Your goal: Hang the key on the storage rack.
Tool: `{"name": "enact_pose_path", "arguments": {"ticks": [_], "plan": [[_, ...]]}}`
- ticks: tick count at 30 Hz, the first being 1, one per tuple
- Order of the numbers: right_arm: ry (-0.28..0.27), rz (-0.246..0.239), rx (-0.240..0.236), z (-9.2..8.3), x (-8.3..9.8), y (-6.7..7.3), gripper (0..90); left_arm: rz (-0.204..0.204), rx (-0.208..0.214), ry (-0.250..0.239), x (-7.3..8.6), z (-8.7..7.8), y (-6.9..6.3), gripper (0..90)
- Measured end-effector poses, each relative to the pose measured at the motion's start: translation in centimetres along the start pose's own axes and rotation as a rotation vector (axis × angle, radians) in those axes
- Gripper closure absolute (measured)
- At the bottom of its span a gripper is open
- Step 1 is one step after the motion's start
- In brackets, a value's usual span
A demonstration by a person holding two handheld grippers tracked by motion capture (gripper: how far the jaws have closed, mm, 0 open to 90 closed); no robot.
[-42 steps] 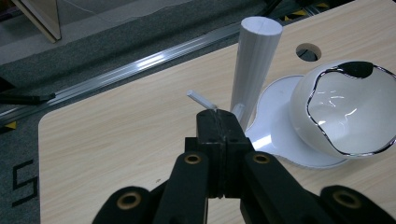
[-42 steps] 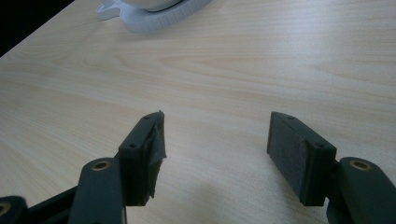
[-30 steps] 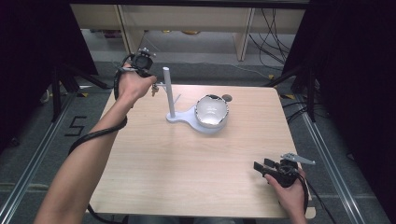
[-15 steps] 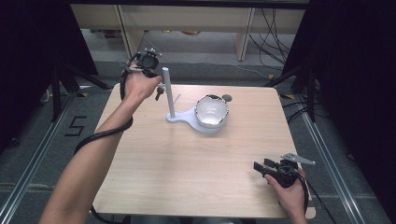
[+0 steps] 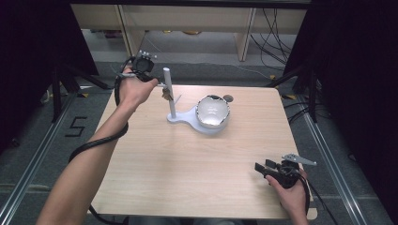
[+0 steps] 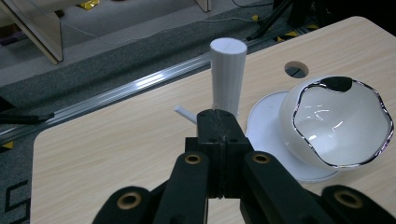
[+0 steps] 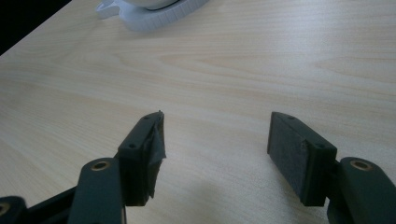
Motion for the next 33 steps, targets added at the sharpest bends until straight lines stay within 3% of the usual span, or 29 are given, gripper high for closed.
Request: {"name": "enact_pose_path", "arguments": {"ticks": [9, 15, 16, 18, 19, 33], "plan": [[0.003, 0.004, 0.007, -0.1, 0.0, 0.1, 37.7, 0.009, 0.022, -0.054, 2.6, -2.0, 0.6, 85.1], [0.001, -0.001, 0.009, 0.0, 0.0, 0.1, 37.8, 0.023, 0.008, -0.066, 4.9, -3.0, 1.2, 83.5], [0.005, 0.02, 0.011, 0.0, 0.0, 0.3, 37.8, 0.021, 0.008, -0.069, 5.2, -3.1, 1.2, 83.0], [0.005, 0.013, 0.01, 0.0, 0.0, 0.3, 37.8, 0.02, 0.007, -0.076, 5.8, -3.4, 1.4, 82.4], [0.012, 0.039, 0.008, -0.1, 0.1, 0.5, 37.8, 0.016, 0.009, -0.079, 6.0, -3.6, 1.5, 82.0], [0.002, 0.039, -0.016, -0.1, 0.1, 0.6, 37.8, -0.006, 0.019, -0.112, 9.7, -5.1, 1.4, 75.2]]}}
Point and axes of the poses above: each handheld gripper's, and its own axes: z roughly forward along the jaws, x roughly out of its underside, y roughly to its left, the point moved 2 cm from there along z, roughly forward along the jaws
